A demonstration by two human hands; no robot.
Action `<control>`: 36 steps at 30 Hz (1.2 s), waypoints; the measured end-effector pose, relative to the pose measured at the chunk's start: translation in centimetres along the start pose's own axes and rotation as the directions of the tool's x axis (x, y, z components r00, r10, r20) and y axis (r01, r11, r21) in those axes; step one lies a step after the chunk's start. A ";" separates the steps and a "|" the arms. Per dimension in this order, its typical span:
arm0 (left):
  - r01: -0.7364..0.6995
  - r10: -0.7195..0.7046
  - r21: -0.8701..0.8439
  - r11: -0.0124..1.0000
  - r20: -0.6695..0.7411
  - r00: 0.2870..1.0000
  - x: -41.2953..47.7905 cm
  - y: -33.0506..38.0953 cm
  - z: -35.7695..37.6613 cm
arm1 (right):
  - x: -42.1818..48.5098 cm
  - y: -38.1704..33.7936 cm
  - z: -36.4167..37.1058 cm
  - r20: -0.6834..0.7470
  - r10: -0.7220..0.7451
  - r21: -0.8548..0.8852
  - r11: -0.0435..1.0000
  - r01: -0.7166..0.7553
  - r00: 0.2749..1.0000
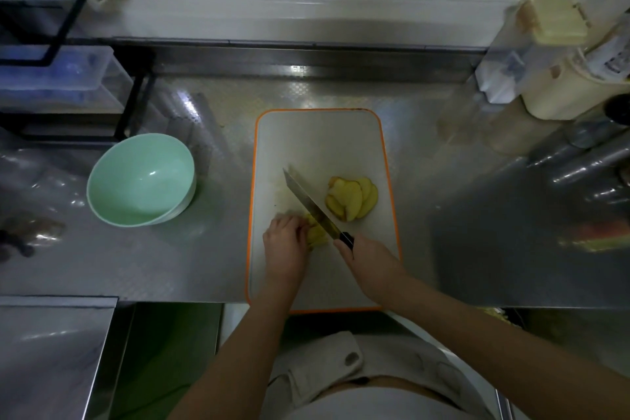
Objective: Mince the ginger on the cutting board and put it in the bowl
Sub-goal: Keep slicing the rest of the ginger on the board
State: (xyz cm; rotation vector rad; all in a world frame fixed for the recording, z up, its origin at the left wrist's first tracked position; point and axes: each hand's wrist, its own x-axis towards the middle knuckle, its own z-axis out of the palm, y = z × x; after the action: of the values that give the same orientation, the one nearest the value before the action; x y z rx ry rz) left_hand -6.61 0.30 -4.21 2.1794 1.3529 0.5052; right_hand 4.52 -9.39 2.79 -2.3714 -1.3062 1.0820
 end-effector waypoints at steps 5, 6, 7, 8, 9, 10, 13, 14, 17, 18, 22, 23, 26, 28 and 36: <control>0.036 -0.036 -0.003 0.999 0.019 0.999 0.0 -0.1 0.1 | 0.4 -0.2 1.1 -0.001 0.073 0.024 0.997 -0.073 0.997; 0.044 -0.044 -0.009 0.999 0.027 0.999 0.1 -0.1 0.1 | 0.3 -0.3 1.2 0.002 0.080 0.019 0.997 -0.080 0.997; 0.042 -0.042 -0.019 0.999 0.026 0.999 0.1 -0.1 0.2 | 0.3 -0.4 1.4 0.002 0.089 0.013 0.996 -0.089 0.996; 0.037 -0.037 -0.026 0.999 0.021 0.999 0.1 -0.2 0.2 | 0.4 -0.5 1.5 0.001 0.099 0.010 0.995 -0.099 0.995; 0.035 -0.034 -0.028 0.999 0.017 0.999 0.1 -0.2 0.2 | 0.5 -0.4 1.6 0.003 0.109 0.008 0.994 -0.109 0.994; 0.030 -0.030 -0.028 0.999 0.014 0.999 0.0 -0.2 0.2 | 0.6 -0.3 1.8 0.010 0.122 0.014 0.992 -0.122 0.992; 0.021 -0.021 -0.028 0.999 0.007 1.000 0.0 -0.3 0.3 | 1.0 0.1 2.7 0.015 0.158 0.045 0.986 -0.159 0.987; 0.020 -0.020 -0.026 0.999 0.003 1.000 0.0 -0.3 0.3 | 1.1 0.4 2.9 0.007 0.148 0.039 0.988 -0.148 0.989; 0.008 -0.008 -0.029 1.000 -0.006 1.000 -0.1 -0.3 0.3 | 1.4 1.0 2.1 0.017 0.115 0.071 0.991 -0.116 0.993; 0.005 -0.006 -0.029 1.000 -0.005 1.000 -0.1 -0.3 0.3 | 1.5 1.3 1.6 0.017 0.105 0.106 0.989 -0.106 0.994; 0.007 -0.007 -0.040 0.999 0.011 1.000 -0.5 -0.4 0.2 | 1.5 1.6 0.2 -0.021 0.044 0.105 0.994 -0.041 0.999; 0.010 -0.009 -0.042 0.999 0.015 1.000 -0.6 -0.4 0.2 | 1.4 1.4 0.2 -0.046 0.027 0.114 0.993 -0.022 0.999; 0.013 -0.012 -0.032 0.999 0.035 0.999 -0.6 -0.4 0.2 | 1.2 0.7 0.1 -0.097 -0.009 0.148 0.989 0.023 0.995; -0.011 0.011 -0.005 1.000 0.055 0.998 -0.6 -0.3 0.3 | 1.0 0.5 0.1 -0.079 -0.031 0.149 0.988 0.042 0.996; -0.021 0.024 -0.040 0.999 0.056 0.998 -1.2 -0.4 0.6 | -0.3 0.1 -0.2 -0.044 0.004 0.071 0.997 -0.001 0.999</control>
State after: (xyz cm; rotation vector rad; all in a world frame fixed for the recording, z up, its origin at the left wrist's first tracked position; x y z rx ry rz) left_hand -7.09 -0.76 -5.01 2.1630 1.2798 0.4716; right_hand 4.62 -9.63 3.01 -2.3322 -1.2295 1.0522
